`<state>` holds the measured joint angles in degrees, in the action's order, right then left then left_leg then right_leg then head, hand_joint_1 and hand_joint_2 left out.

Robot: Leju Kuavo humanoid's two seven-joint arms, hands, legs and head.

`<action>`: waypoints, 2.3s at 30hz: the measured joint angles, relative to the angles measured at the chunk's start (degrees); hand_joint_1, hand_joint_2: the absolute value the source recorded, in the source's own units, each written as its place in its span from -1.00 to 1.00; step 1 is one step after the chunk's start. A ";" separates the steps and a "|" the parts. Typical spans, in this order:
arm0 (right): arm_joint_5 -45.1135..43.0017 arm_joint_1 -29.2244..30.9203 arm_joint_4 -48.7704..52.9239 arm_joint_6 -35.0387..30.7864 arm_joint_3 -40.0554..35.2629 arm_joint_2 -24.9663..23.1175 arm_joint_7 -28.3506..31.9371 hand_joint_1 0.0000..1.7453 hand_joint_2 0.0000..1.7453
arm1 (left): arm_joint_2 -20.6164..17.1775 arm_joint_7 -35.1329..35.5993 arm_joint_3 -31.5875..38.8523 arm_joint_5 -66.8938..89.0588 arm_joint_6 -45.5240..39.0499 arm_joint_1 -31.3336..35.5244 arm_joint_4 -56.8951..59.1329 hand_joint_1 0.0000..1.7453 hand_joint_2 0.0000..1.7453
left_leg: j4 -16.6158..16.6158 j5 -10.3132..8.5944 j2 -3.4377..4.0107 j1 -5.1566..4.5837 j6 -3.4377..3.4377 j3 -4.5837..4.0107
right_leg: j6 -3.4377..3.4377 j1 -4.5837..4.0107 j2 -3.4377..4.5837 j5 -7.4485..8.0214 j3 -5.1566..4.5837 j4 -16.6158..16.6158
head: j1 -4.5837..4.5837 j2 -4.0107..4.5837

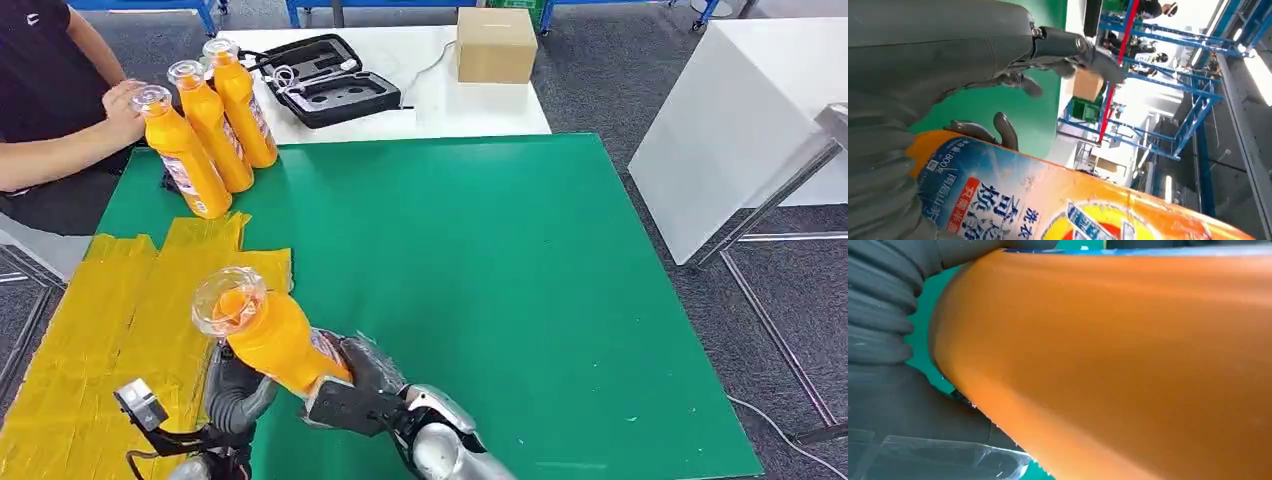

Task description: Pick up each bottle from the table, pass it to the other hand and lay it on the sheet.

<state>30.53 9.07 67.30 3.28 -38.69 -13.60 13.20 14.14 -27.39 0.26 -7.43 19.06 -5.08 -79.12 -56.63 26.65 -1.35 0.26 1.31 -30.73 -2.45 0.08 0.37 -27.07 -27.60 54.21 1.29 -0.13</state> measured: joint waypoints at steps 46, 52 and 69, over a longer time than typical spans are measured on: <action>-0.63 -6.67 9.94 -0.57 1.59 7.98 2.43 1.00 1.00 | -4.48 -8.17 -0.68 27.47 -12.59 2.01 5.38 -1.00 1.00 | 0.00 0.00 0.00 0.00 0.00 -0.08 | 0.00 0.00 0.00 0.00 -0.08 -0.01 | 0.00 0.00; -0.83 -8.14 12.42 -0.57 1.68 9.38 2.67 1.00 1.00 | -4.70 -8.57 0.09 27.34 -12.44 2.02 5.88 -1.00 1.00 | 0.00 0.00 -0.01 0.00 0.00 -0.09 | 0.00 -0.01 0.00 0.00 -0.08 -0.01 | 0.00 0.00; -3.48 -12.82 19.63 -2.14 8.51 15.06 3.02 1.00 1.00 | -4.68 -9.79 3.87 25.16 -7.52 0.04 4.00 -1.00 1.00 | -0.01 0.01 -0.03 -0.03 0.00 -0.12 | 0.00 0.02 0.00 0.00 -0.10 -0.02 | 0.00 0.00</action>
<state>27.06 -3.76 86.93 1.14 -30.18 1.47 16.22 9.46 -37.18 4.13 17.73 11.54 -5.04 -75.12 -56.64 26.66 -1.38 0.23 1.31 -30.85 -2.45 0.10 0.36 -27.07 -27.71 54.18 1.29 -0.13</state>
